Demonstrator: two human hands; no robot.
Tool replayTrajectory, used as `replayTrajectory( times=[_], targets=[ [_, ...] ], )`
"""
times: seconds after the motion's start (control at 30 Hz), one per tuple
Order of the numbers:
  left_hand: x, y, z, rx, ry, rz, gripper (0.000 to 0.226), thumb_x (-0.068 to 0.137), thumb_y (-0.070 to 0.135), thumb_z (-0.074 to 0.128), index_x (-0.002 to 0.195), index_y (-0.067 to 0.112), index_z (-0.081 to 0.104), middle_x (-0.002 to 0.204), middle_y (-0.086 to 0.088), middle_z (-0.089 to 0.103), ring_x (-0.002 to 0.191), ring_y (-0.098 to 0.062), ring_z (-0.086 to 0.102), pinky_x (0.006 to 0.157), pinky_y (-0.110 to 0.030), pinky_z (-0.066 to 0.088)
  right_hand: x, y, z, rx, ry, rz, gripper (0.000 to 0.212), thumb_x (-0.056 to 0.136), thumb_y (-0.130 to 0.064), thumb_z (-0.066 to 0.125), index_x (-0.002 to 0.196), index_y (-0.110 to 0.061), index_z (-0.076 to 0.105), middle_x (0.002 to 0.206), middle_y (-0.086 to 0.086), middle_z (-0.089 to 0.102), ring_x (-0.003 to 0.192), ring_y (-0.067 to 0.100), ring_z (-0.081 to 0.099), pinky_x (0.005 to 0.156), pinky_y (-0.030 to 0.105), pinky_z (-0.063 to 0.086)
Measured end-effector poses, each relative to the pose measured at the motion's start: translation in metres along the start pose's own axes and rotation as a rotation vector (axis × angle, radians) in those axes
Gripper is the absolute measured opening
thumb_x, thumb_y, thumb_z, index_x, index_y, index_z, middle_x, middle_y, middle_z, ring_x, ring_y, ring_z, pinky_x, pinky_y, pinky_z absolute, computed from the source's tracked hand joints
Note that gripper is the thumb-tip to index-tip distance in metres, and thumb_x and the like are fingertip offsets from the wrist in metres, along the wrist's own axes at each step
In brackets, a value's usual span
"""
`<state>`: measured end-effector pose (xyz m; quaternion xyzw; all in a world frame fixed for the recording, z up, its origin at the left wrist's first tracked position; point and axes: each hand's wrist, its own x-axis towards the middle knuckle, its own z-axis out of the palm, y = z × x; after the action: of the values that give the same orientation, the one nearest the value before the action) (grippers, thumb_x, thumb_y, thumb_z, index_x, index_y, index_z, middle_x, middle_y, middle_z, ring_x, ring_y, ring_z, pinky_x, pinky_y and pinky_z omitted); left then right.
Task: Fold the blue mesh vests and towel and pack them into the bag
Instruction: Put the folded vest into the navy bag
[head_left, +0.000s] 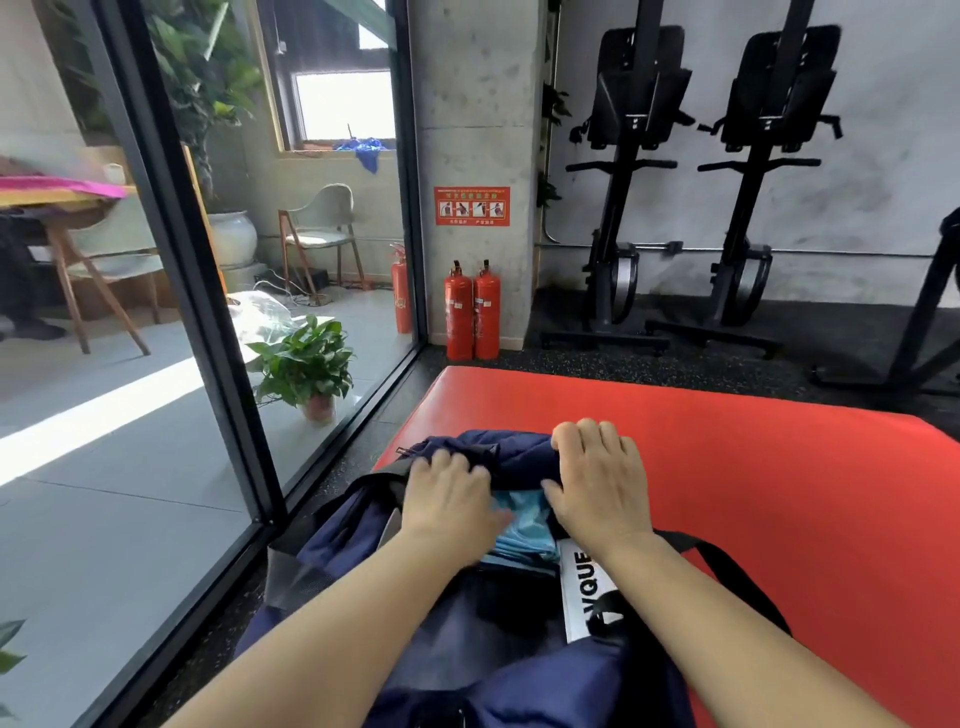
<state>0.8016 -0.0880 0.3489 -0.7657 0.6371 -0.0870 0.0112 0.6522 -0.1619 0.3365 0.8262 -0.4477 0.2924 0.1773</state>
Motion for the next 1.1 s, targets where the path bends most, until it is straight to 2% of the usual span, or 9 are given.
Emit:
replayTrajectory(
  times=[0.07, 0.13, 0.27, 0.47, 0.63, 0.73, 0.8, 0.97, 1.1],
  targets=[
    [-0.004, -0.003, 0.017, -0.149, -0.317, 0.098, 0.073, 0.09, 0.074, 0.033, 0.151, 0.036, 0.025, 0.162, -0.01, 0.014, 0.149, -0.029, 0.005, 0.117, -0.054, 0.009, 0.005, 0.001, 0.007, -0.04, -0.082, -0.012, 0.075, 0.046, -0.039, 0.092, 0.11, -0.016, 0.059, 0.103, 0.01, 0.059, 0.091, 0.031, 0.054, 0.074, 0.043, 0.045],
    [-0.006, -0.01, 0.033, -0.136, -0.438, 0.158, 0.078, 0.09, 0.075, 0.029, 0.154, 0.041, 0.0, 0.163, -0.004, -0.015, 0.148, -0.024, -0.022, 0.116, -0.058, -0.012, 0.008, 0.006, 0.015, -0.069, -0.166, 0.008, 0.06, 0.056, -0.042, 0.089, 0.107, -0.02, 0.063, 0.106, 0.007, 0.064, 0.101, 0.031, 0.054, 0.082, 0.046, 0.041],
    [-0.001, -0.012, 0.052, 0.046, -0.254, 0.19, 0.077, 0.092, 0.073, 0.026, 0.153, 0.042, -0.01, 0.161, -0.002, -0.023, 0.145, -0.021, -0.031, 0.113, -0.06, -0.018, 0.011, 0.018, 0.02, 0.054, -0.16, 0.18, 0.01, 0.09, -0.028, 0.062, 0.094, -0.021, 0.057, 0.084, 0.001, 0.068, 0.094, 0.027, 0.061, 0.09, 0.042, 0.034],
    [0.006, -0.004, 0.06, 0.145, -0.108, 0.145, 0.077, 0.093, 0.072, 0.015, 0.152, 0.035, -0.017, 0.162, -0.001, -0.019, 0.145, -0.023, -0.031, 0.113, -0.056, -0.021, 0.006, 0.018, 0.02, 0.032, -0.24, 0.228, 0.02, 0.1, -0.035, 0.047, 0.112, -0.019, 0.051, 0.095, 0.001, 0.068, 0.096, 0.026, 0.062, 0.076, 0.036, 0.03],
    [0.006, -0.02, 0.038, -0.049, -0.106, 0.172, 0.111, 0.061, 0.089, -0.004, 0.155, 0.034, 0.011, 0.165, -0.001, 0.005, 0.152, -0.019, 0.001, 0.12, -0.043, -0.003, 0.004, 0.013, 0.004, 0.126, -0.162, 0.093, 0.046, 0.08, -0.026, 0.067, 0.123, -0.018, 0.053, 0.11, 0.0, 0.062, 0.105, 0.026, 0.056, 0.089, 0.039, 0.041],
    [0.02, -0.043, 0.018, -0.167, 0.224, 0.005, 0.073, 0.087, 0.073, 0.018, 0.137, 0.029, 0.048, 0.144, 0.003, 0.048, 0.132, -0.021, 0.043, 0.106, -0.038, 0.029, 0.002, -0.001, -0.003, 0.203, -0.001, -0.2, 0.043, 0.068, -0.022, 0.059, 0.111, -0.017, 0.061, 0.105, -0.001, 0.061, 0.103, 0.025, 0.055, 0.089, 0.039, 0.042],
    [0.03, -0.061, 0.013, -0.248, 0.195, -0.165, 0.046, 0.095, 0.051, 0.043, 0.132, 0.026, 0.051, 0.135, 0.001, 0.054, 0.125, -0.024, 0.05, 0.101, -0.039, 0.036, 0.0, -0.009, -0.001, 0.144, -0.069, -0.404, 0.034, 0.073, -0.028, 0.048, 0.101, -0.021, 0.067, 0.097, -0.004, 0.065, 0.103, 0.026, 0.058, 0.092, 0.042, 0.035],
    [0.036, -0.073, 0.025, -0.354, -0.06, -0.399, 0.049, 0.085, 0.051, 0.055, 0.126, 0.025, 0.045, 0.121, 0.003, 0.062, 0.117, -0.024, 0.056, 0.096, -0.045, 0.035, -0.01, 0.007, 0.025, -0.144, -0.547, -0.594, 0.046, 0.089, -0.049, 0.031, 0.1, -0.03, 0.071, 0.115, -0.003, 0.069, 0.135, 0.038, 0.044, 0.112, 0.057, -0.008],
    [0.048, -0.07, 0.033, -0.284, -0.001, -0.407, 0.034, 0.089, 0.043, 0.052, 0.116, 0.022, 0.046, 0.115, -0.002, 0.064, 0.113, -0.027, 0.058, 0.093, -0.041, 0.039, -0.01, 0.01, 0.024, -0.224, -0.589, -0.543, 0.051, 0.088, -0.056, 0.027, 0.109, -0.041, 0.071, 0.124, 0.0, 0.067, 0.137, 0.036, 0.041, 0.112, 0.059, -0.004]
  ],
)
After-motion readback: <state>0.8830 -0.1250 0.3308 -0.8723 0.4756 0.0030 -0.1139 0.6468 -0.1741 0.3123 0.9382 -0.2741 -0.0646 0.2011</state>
